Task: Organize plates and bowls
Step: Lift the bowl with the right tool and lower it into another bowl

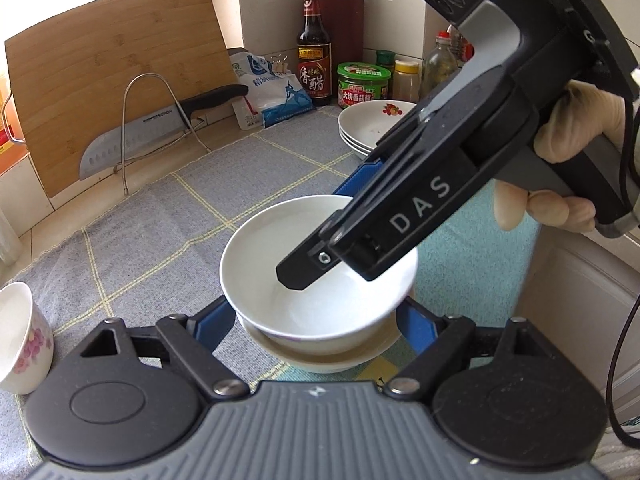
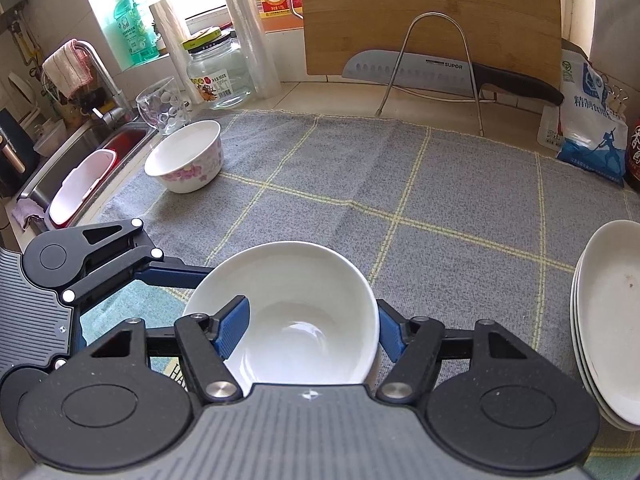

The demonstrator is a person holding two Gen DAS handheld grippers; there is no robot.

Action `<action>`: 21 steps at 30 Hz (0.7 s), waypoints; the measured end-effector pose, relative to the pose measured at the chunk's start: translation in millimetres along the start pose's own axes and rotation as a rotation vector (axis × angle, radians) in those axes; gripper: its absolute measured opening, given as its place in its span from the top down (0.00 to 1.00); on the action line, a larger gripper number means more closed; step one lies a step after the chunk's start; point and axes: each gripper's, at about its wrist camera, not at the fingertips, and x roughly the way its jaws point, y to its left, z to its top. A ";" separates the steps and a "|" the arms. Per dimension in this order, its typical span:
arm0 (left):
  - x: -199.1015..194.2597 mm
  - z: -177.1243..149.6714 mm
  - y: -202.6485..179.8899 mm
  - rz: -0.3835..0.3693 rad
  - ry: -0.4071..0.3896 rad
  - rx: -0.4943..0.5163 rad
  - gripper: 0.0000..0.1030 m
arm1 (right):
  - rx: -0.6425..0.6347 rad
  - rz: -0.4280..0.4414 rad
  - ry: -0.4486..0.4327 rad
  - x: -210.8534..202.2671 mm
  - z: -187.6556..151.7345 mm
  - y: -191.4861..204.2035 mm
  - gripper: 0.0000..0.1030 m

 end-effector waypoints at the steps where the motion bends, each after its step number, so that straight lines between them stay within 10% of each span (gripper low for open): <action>1: 0.1 -0.3 -0.2 0.000 0.001 0.001 0.16 | -0.001 0.000 0.000 -0.1 -0.3 0.3 0.29; 21: -1.2 -5.1 5.4 -0.028 0.002 0.010 0.14 | -0.053 -0.024 -0.009 2.0 -0.9 10.5 0.01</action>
